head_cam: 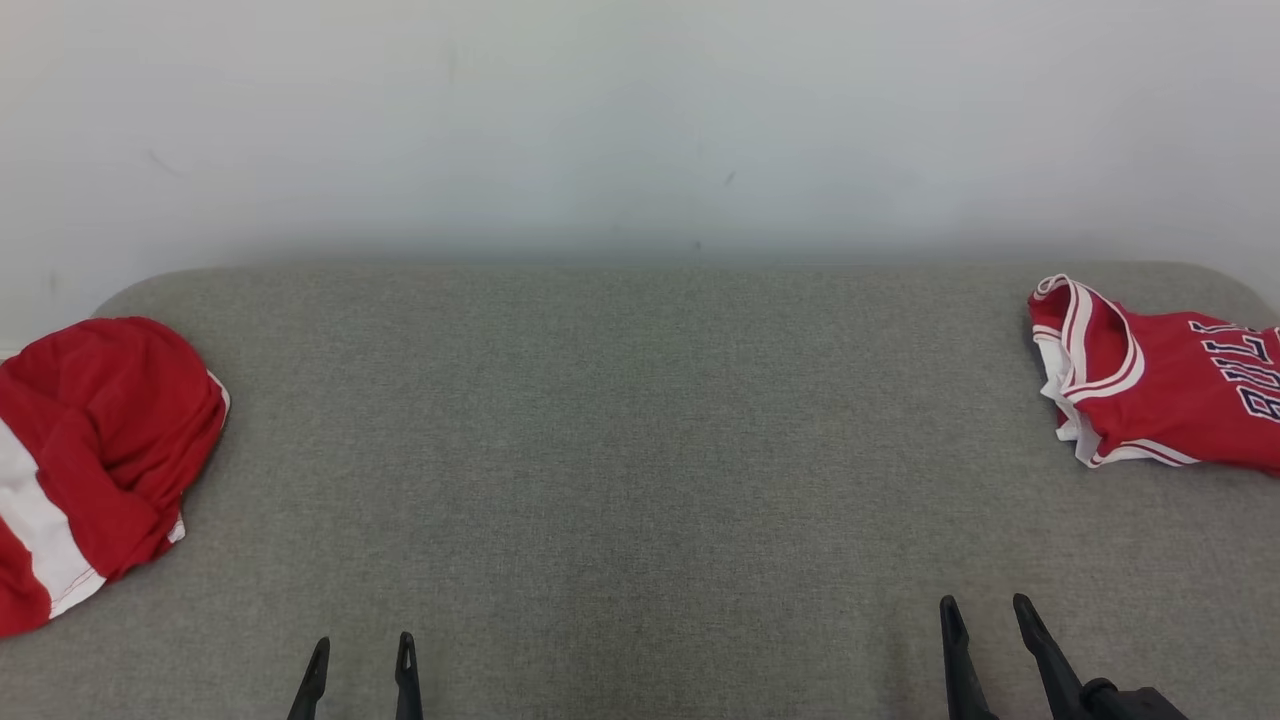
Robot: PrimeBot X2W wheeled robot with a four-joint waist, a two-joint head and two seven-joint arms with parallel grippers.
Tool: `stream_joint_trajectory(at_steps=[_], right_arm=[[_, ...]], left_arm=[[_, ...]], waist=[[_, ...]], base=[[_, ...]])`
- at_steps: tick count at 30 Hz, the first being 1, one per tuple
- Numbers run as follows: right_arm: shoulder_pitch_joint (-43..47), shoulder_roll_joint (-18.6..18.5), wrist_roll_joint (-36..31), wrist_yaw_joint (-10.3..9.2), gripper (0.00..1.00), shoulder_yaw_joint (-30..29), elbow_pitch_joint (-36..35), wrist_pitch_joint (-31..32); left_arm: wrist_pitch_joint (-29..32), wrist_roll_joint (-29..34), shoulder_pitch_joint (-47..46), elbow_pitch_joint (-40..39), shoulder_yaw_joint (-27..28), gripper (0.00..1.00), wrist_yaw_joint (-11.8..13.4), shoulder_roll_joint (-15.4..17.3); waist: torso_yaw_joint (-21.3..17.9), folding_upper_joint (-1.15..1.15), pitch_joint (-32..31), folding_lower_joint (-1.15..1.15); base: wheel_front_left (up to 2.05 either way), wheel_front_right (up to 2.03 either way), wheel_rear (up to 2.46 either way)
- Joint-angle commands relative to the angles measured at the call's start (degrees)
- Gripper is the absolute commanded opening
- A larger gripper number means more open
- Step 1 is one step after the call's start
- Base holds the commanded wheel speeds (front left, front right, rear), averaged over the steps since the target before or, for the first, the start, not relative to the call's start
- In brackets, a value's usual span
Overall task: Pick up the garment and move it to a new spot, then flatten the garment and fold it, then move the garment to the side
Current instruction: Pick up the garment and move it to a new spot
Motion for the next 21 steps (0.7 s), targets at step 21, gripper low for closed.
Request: stream_joint_trajectory(at_steps=[21], right_arm=[[1.8,0.2,1.0,-0.15,1.00,0.9,0.5,0.0]], left_arm=[[-0.2,1.8,0.8,0.8,2.3,1.00,-0.4,0.0]], waist=[[16.9,0.00,-0.9,0.00]], base=[[0.00,0.00,0.00]])
